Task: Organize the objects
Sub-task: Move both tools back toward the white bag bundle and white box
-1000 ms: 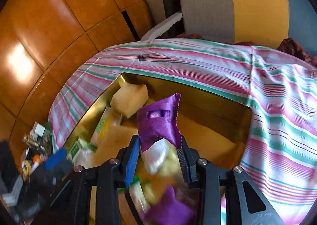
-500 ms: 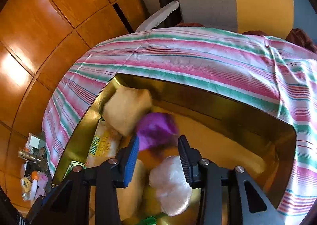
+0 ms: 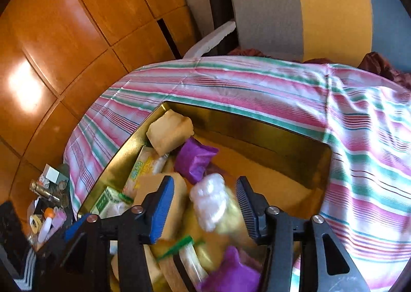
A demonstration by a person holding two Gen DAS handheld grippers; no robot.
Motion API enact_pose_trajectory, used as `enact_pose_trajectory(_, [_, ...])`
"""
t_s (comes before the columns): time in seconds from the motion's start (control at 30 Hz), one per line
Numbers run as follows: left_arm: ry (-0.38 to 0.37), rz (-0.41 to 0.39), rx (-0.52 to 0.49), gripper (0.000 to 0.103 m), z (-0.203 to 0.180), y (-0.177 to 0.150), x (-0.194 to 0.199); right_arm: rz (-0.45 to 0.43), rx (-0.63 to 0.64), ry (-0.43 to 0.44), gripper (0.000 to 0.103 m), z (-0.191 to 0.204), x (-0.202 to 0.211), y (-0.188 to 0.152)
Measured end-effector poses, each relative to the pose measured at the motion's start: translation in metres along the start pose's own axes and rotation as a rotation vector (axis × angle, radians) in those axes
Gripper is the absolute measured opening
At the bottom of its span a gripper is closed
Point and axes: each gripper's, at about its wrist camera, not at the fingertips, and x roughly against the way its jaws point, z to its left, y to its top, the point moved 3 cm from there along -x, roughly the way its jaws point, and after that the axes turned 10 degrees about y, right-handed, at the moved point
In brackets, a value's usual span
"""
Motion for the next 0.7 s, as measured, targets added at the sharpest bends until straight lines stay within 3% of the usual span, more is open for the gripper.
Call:
enact_pose_trajectory(0.17, [-0.033,-0.002,-0.048,0.073,-0.019,-0.007,0.008,-0.01,0.01,-0.074,0.055,-0.02,0.037,-0.018])
enact_pose_trajectory(0.47, [-0.11,0.0,-0.147,0.073,-0.062,-0.023,0.027,-0.016,-0.059,-0.25,0.056,-0.09,0.106,-0.057])
enact_pose_trajectory(0.7, [-0.16,0.031,-0.227,0.073,-0.101,-0.042,0.035,-0.014,-0.108,-0.334,0.057,-0.14,0.144,-0.084])
